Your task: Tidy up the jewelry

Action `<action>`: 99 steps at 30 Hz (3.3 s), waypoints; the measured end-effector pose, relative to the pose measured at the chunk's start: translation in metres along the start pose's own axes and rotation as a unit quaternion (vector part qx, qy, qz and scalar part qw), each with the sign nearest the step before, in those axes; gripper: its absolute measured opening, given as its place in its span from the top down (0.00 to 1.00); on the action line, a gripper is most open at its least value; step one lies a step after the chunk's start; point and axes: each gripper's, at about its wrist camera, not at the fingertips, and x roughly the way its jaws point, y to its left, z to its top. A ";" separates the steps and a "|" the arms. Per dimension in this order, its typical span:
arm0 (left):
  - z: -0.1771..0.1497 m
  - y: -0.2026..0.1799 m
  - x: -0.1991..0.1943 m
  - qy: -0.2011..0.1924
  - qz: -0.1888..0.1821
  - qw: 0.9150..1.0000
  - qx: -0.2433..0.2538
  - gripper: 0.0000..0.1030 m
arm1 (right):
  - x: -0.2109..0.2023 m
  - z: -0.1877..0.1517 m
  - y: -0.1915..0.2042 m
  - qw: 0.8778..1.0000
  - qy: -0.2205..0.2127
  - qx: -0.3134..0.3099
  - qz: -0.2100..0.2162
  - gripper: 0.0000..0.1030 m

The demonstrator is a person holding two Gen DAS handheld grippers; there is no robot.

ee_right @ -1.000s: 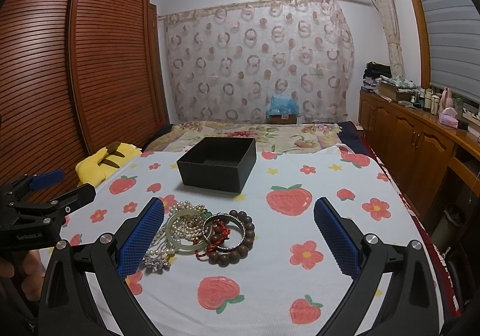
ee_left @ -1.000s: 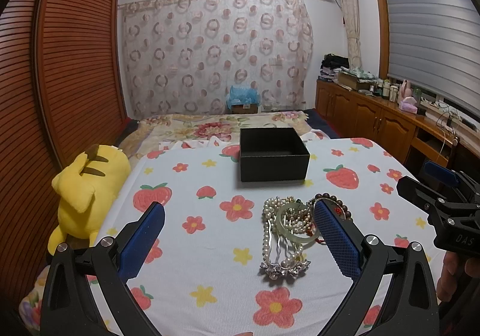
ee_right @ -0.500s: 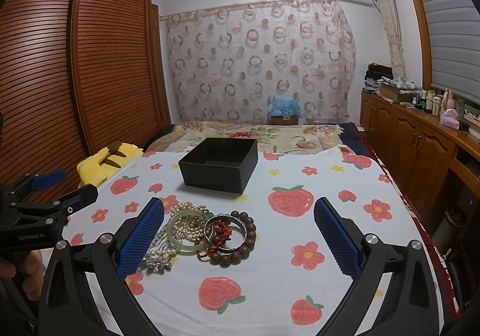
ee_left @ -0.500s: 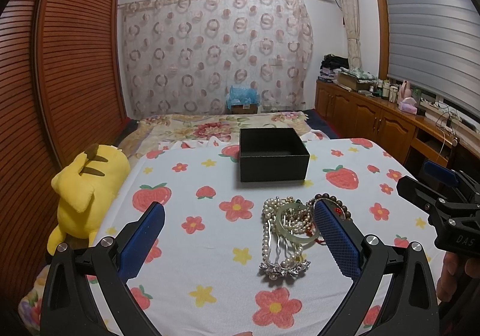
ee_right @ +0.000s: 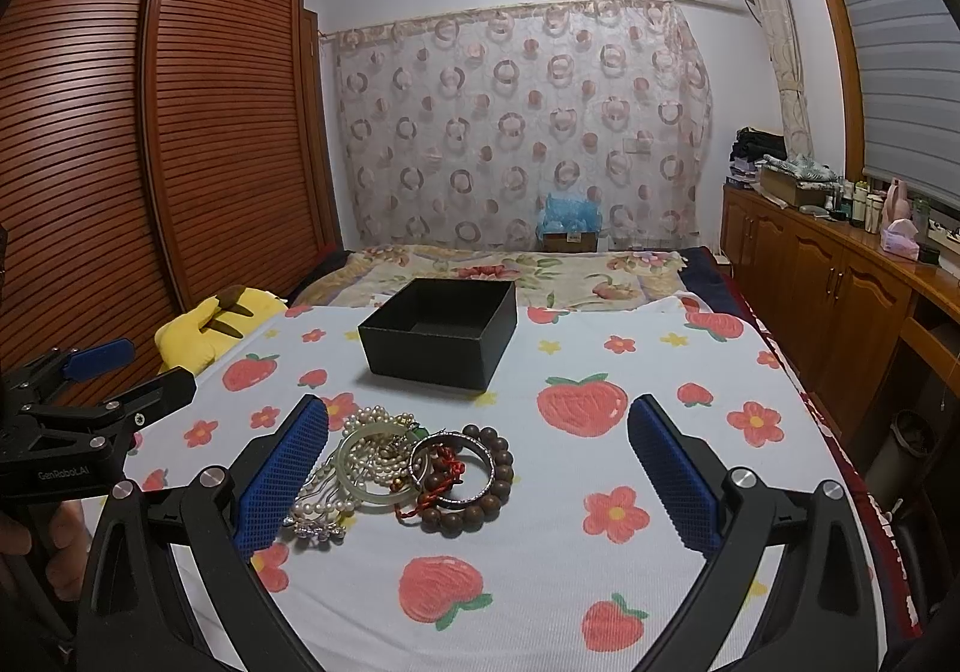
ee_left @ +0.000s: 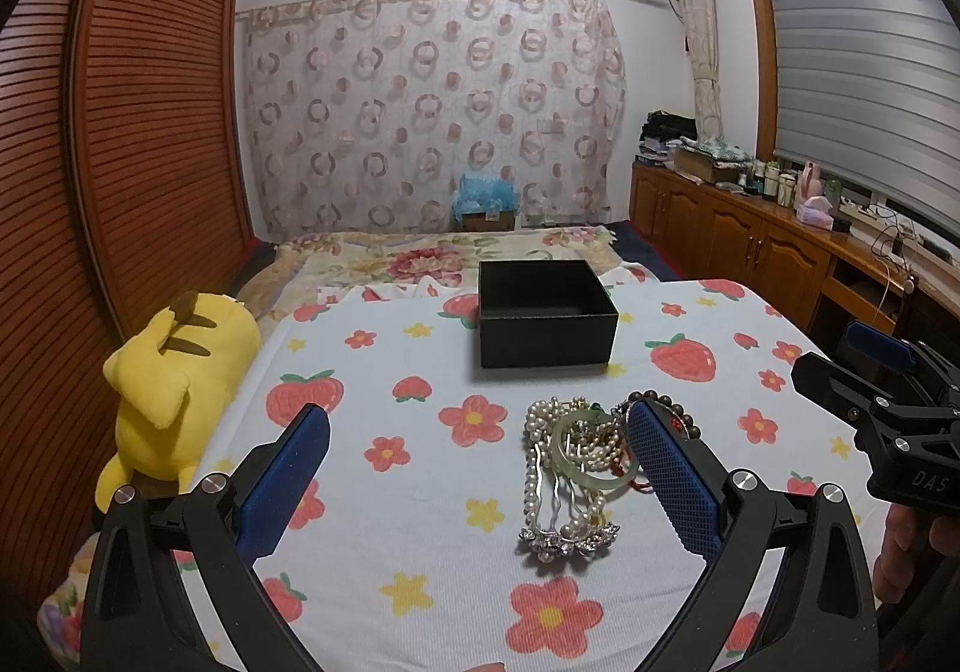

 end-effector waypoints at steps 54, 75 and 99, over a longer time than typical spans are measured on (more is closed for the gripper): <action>-0.024 -0.010 0.053 0.078 -0.031 0.996 0.021 0.07 | 0.087 -0.008 -0.026 0.985 0.133 -0.076 0.086 0.64; -0.036 -0.007 0.085 0.130 -0.060 0.989 0.018 0.07 | 0.165 -0.010 -0.006 0.948 0.240 -0.161 0.134 0.79; -0.042 -0.002 0.088 0.132 -0.058 0.989 0.013 0.07 | 0.173 -0.001 -0.002 0.934 0.263 -0.194 0.144 0.94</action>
